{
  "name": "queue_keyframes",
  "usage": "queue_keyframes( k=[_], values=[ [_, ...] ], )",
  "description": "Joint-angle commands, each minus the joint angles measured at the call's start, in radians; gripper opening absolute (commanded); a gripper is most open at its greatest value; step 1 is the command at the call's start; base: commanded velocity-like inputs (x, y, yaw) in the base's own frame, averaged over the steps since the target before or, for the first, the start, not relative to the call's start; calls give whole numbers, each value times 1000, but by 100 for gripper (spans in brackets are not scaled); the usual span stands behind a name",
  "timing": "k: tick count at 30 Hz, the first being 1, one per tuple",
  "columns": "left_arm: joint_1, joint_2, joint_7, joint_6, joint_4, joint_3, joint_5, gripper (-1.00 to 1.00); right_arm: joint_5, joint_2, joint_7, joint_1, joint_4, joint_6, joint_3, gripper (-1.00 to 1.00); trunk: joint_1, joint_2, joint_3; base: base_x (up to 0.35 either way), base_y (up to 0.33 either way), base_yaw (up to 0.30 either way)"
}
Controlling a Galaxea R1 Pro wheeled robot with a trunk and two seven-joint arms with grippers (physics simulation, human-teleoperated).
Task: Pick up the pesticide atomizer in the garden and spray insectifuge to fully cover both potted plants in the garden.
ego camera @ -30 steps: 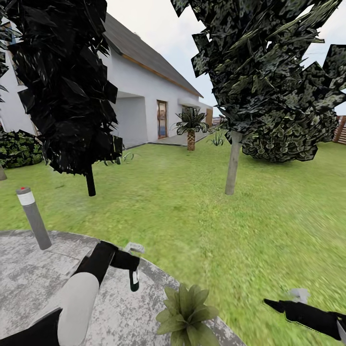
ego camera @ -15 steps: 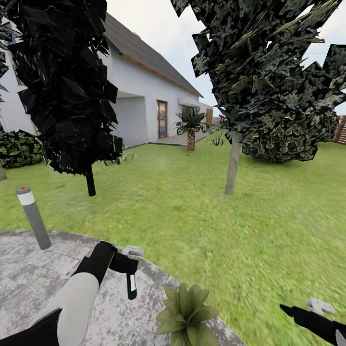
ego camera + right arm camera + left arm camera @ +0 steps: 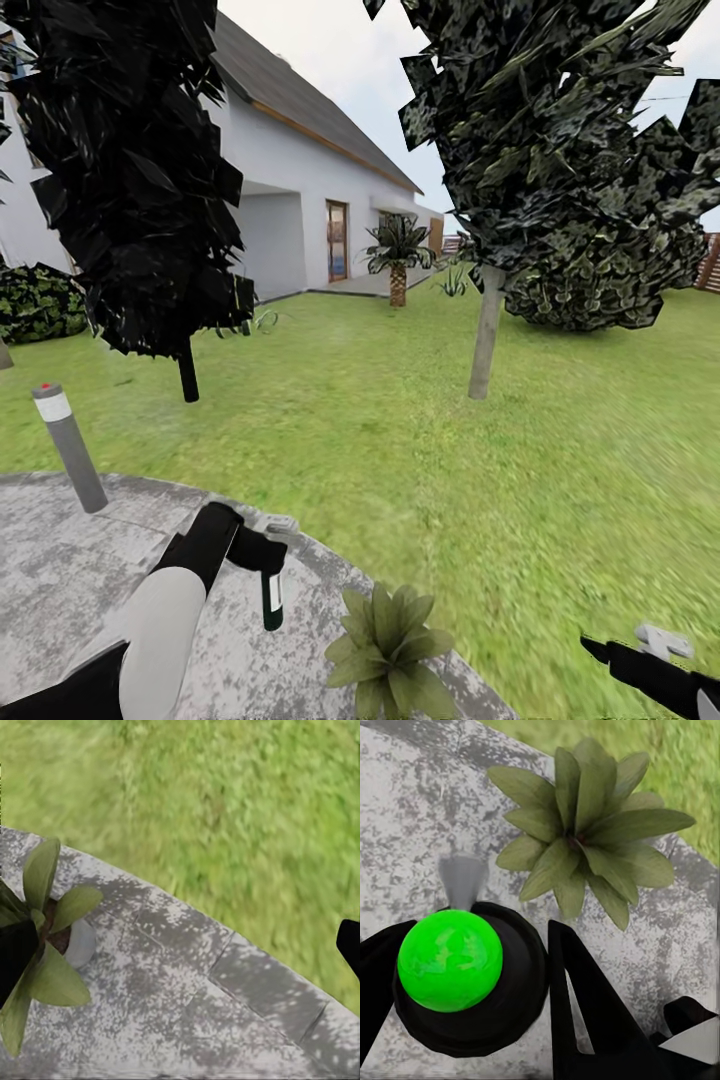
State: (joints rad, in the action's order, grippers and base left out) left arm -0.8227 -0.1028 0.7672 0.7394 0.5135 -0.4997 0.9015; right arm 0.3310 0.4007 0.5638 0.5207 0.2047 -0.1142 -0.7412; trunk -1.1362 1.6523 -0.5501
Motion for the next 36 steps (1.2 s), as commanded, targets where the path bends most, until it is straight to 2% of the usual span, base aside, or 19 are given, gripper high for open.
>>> queue_keyframes(
  k=[1, 6, 7, 9, 10, 13, 16, 18, 22, 23, 27, 36],
  values=[
    [-1, -2, 8, 8, 2, -8, 9, -100, 6, 0, 6, 1, -7, -7, -9, 100, 0, 1, -3, 0, 0, 0],
    [-1, 0, 7, 15, 1, -1, 10, -100, 6, 0, 7, 1, -29, -6, -9, 100, 0, 1, -9, 0, 0, 0],
    [-1, 2, 7, 15, -46, 44, 10, -100, 6, 0, 8, 1, -31, 1, -9, 100, 0, 1, -9, 0, 0, 0],
    [-1, 3, 7, 15, -69, 72, 10, -100, 6, 0, 8, 1, -31, 3, -9, 100, 0, 1, -9, 0, 0, 0],
    [-1, 4, 7, 15, -83, 101, 10, -100, 6, 0, 8, 1, -30, 4, -9, 100, 0, 1, -9, 0, 0, 0],
    [-1, 6, 6, 15, -88, 106, 10, -100, 6, 0, 8, 1, -30, 4, -9, 100, 0, 1, -9, 0, 0, -4],
    [-1, 10, 6, 15, -139, 114, 16, -100, 6, 0, 8, 1, -30, 4, -9, 100, 0, 1, -13, 0, 0, -50],
    [-1, 9, 6, 16, -174, 135, 65, -100, 6, 0, 8, 1, -31, 4, -9, 100, 0, 1, -16, 0, 0, -62],
    [-1, -3, 7, 17, -212, 188, 195, -100, -13, 0, 8, 1, -31, 4, -10, 100, 0, 1, -22, 0, 0, -65],
    [-1, -6, 7, 17, -214, 191, 207, -100, -20, 0, 8, 1, -31, 4, -10, 100, 0, 1, -23, 0, 0, -65],
    [-1, -8, 9, 17, -219, 194, 223, -100, -31, 0, 8, 1, -31, 4, -10, 100, 0, 1, -30, 0, 0, -65],
    [-1, -6, 9, 17, -247, 193, 225, -100, -33, 0, 7, 1, -31, 4, -9, 100, 0, 1, -44, 0, 0, -29]
  ],
)
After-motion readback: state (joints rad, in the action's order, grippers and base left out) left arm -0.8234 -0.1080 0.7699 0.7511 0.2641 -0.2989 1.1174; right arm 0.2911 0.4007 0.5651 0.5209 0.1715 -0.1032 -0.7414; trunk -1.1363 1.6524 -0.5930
